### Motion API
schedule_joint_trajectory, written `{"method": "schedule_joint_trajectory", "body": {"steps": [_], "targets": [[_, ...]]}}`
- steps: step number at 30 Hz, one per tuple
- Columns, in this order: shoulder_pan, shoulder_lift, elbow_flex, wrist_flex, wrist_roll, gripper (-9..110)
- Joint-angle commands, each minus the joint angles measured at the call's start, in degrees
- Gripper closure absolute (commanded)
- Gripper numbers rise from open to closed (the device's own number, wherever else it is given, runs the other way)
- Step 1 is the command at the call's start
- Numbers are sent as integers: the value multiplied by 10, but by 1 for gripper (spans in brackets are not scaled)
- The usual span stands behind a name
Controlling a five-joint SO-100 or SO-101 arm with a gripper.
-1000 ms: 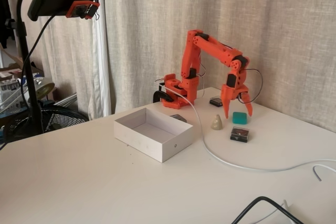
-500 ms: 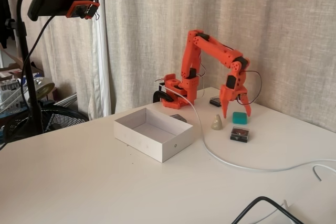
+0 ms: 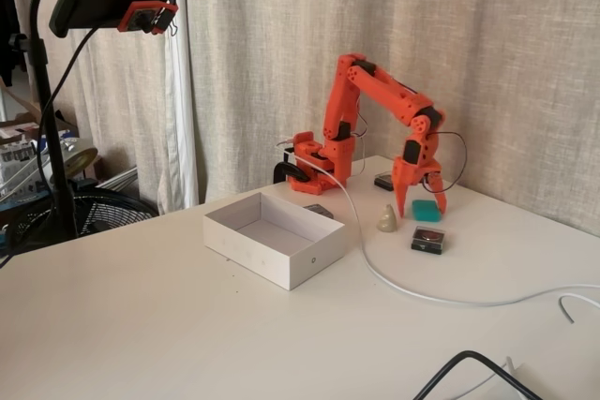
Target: Grasp the green cube and put it in the bin.
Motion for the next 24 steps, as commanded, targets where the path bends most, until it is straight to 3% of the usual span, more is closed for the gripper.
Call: {"method": "schedule_joint_trajectory", "body": {"steps": [1, 10, 24], "targets": [[-2, 2, 7, -4, -1, 66], [-4, 0, 11, -13, -1, 67], [-6, -3, 6, -12, 0, 86]]}}
